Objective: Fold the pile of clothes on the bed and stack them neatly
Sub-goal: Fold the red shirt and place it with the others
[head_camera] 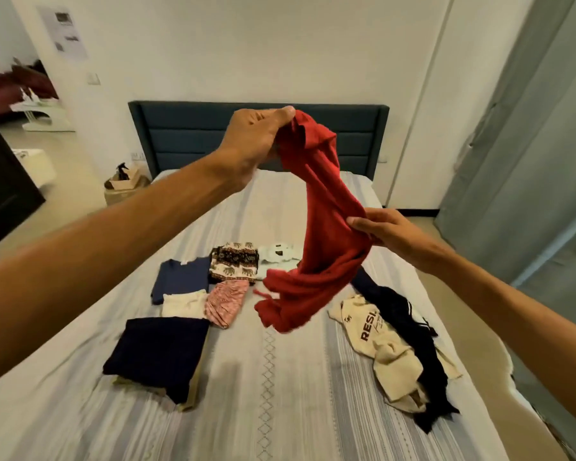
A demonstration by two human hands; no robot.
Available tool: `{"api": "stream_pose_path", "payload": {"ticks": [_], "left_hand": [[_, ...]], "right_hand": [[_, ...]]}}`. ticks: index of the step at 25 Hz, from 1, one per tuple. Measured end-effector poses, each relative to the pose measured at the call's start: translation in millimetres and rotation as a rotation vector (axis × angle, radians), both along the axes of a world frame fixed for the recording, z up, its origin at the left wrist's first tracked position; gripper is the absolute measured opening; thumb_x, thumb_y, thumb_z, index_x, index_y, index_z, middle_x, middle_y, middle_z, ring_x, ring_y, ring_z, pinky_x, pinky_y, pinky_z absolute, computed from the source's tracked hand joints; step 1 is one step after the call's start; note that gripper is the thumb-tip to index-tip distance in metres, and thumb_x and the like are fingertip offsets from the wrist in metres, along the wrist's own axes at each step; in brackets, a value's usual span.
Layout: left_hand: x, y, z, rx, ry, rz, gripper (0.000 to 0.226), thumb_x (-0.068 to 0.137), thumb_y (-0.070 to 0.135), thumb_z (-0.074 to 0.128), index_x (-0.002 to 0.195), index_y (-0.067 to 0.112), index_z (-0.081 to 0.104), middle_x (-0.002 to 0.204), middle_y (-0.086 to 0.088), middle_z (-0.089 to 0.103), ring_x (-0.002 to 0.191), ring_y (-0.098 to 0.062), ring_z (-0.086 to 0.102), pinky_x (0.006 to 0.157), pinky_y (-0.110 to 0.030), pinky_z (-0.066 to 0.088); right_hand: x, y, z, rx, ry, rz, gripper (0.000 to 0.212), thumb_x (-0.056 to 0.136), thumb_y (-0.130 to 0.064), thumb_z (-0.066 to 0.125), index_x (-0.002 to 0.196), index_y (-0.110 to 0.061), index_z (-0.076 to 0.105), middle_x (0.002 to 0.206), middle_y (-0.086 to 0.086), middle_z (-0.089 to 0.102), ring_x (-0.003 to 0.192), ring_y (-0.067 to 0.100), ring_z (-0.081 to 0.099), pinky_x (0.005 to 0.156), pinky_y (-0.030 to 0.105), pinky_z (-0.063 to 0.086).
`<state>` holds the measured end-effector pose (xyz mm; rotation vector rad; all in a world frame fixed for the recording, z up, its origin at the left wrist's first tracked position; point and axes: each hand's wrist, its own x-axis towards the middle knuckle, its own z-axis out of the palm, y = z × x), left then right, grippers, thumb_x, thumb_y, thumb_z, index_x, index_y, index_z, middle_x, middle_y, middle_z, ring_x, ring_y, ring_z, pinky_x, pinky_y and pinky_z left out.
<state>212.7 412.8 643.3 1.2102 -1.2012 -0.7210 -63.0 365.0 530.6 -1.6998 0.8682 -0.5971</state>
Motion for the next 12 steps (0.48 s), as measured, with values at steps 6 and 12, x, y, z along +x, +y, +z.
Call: {"api": "stream_pose_path", "payload": {"ticks": [6,12], "left_hand": [[21,24,50,-0.048,-0.034,0.169,0.020,0.098,0.022,0.070,0.092,0.005,0.078,0.086,-0.009,0.080,0.080,-0.019,0.079,0.079,-0.034,0.065],[68,41,53,-0.056,0.083,0.372,0.016,0.093,0.018,0.074,0.079,0.009,0.076,0.080,-0.007,0.079,0.072,-0.020,0.078,0.070,-0.030,0.064]], "right_hand": [[24,32,-5,-0.448,0.532,-0.050,0.009,0.084,-0.012,0.068,0.078,-0.017,0.064,0.074,0.003,0.066,0.075,0.028,0.068,0.068,0.039,0.056],[-1,10,-55,-0.375,1.025,-0.153,0.006,0.085,-0.016,0.062,0.087,-0.013,0.057,0.094,0.013,0.062,0.087,0.032,0.060,0.073,0.033,0.051]]}}
